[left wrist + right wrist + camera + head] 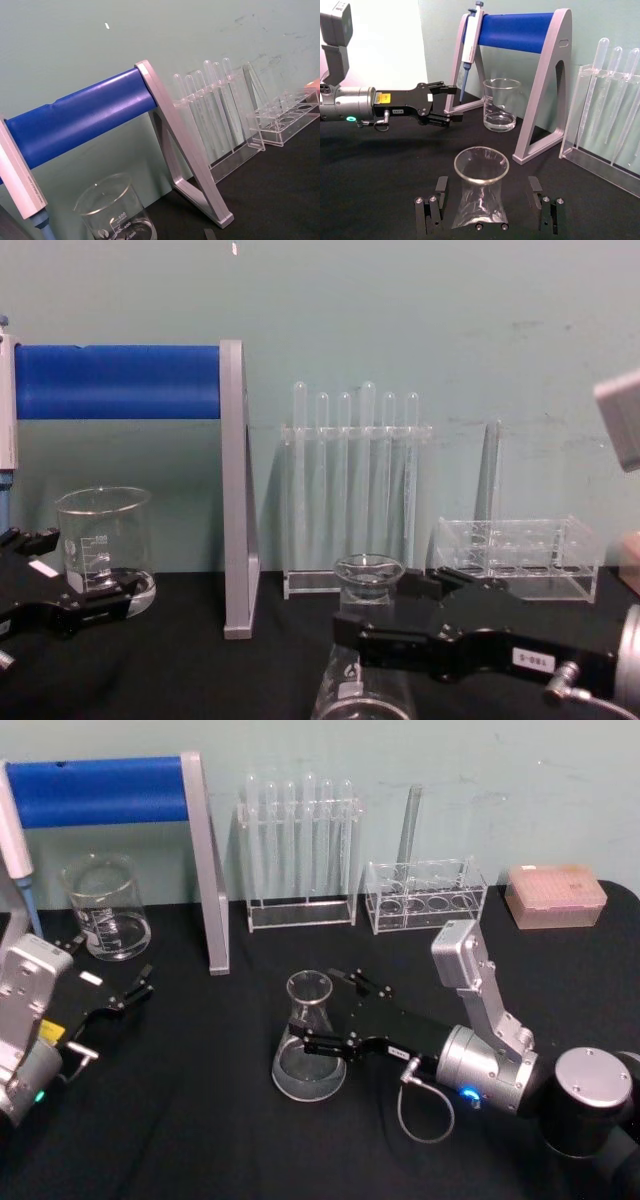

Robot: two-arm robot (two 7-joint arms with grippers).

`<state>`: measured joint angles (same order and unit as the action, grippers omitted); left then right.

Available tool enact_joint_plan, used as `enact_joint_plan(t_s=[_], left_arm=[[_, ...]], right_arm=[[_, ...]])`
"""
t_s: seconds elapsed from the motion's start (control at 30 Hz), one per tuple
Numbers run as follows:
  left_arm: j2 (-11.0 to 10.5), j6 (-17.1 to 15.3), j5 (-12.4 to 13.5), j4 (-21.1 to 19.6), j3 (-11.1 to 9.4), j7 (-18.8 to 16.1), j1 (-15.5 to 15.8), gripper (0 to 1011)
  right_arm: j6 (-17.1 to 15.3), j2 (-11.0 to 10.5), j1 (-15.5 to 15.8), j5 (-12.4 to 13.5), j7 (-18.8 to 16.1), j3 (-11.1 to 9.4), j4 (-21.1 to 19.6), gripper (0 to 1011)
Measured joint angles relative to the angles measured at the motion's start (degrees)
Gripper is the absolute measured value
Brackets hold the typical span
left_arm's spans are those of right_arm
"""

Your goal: Grasp the erlenmeyer flask with one hand, shake it three times, then place it back.

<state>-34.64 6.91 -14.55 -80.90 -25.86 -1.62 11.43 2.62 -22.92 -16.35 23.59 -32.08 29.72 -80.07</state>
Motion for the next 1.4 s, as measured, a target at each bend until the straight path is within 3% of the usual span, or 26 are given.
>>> enact_joint_plan(t_s=[0.33,0.93,1.4], left_arm=[[0.0,0.0,0.0,0.0,0.0,0.0,0.0,1001],[0.0,0.0,0.0,0.0,0.0,0.0,0.0,1001],[0.0,0.0,0.0,0.0,0.0,0.0,0.0,1001]], right_arm=[[0.4,1.6,-1.7,-0.2,-0.8,0.5,2.1,1000],[0.5,1.8,-1.9,-0.4,-0.9,0.6,2.2,990],[0.5,1.8,-1.8,-0.3,-0.9,0.6,2.2,630]])
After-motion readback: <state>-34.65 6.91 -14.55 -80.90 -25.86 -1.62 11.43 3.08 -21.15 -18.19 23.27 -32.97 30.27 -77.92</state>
